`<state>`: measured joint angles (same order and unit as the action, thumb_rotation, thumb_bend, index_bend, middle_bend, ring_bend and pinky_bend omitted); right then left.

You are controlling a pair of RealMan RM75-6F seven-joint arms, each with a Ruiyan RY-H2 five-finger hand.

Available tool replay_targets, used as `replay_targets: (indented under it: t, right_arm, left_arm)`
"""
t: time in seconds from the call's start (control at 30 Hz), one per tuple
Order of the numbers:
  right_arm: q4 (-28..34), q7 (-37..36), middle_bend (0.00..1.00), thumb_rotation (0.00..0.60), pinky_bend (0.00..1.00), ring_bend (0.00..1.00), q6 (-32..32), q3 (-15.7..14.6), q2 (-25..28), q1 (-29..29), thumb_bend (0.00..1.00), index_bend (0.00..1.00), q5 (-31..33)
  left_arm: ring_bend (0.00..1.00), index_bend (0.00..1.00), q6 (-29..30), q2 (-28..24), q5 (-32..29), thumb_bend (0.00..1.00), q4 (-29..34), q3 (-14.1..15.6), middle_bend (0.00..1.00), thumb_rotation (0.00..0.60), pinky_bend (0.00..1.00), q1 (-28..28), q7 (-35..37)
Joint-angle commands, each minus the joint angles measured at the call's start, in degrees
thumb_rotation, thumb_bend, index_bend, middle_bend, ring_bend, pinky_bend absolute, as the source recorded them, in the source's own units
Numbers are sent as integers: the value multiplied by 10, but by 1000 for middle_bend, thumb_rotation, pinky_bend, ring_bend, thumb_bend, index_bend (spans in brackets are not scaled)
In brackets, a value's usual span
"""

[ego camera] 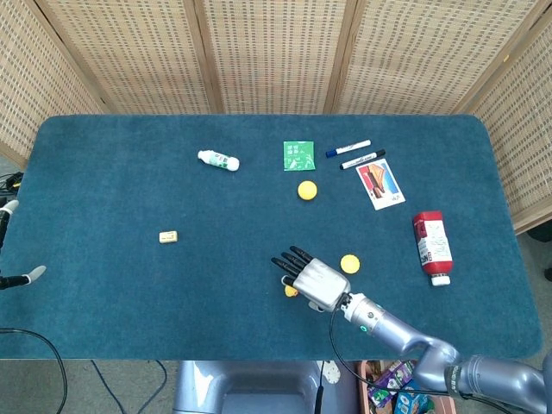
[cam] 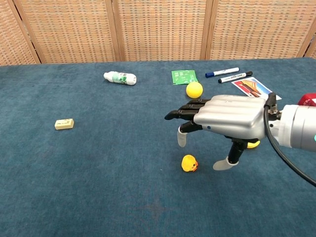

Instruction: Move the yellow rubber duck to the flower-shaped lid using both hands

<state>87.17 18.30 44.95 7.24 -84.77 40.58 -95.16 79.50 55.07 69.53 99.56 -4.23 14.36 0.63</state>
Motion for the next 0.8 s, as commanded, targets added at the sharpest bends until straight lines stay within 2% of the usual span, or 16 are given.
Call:
replay_targets:
  t: [0.03,0.33,0.67,0.8]
  right_arm:
    - [-11,25,0,600,0,0,-9,3,-16,8,187,324,24]
    - [-45,67,0,600,0,0,-15,-8,-58,19,187,349,68]
    - [-89,50,0,600,0,0,-2,-22,-87,28,225,381,79]
    - [-98,42,0,600,0,0,5,-27,-91,30,269,429,76]
  left_arm:
    - [0,0,-6,0,1,0,2,-1,0,600,0,-1,0]
    - [0,0,-18,1,9,0,5,-7,0,600,0,-4,-4]
    - [0,0,-31,-1,9,0,5,-14,0,600,0,-7,2]
    - [0,0,-33,-1,10,0,5,-16,0,600,0,-8,3]
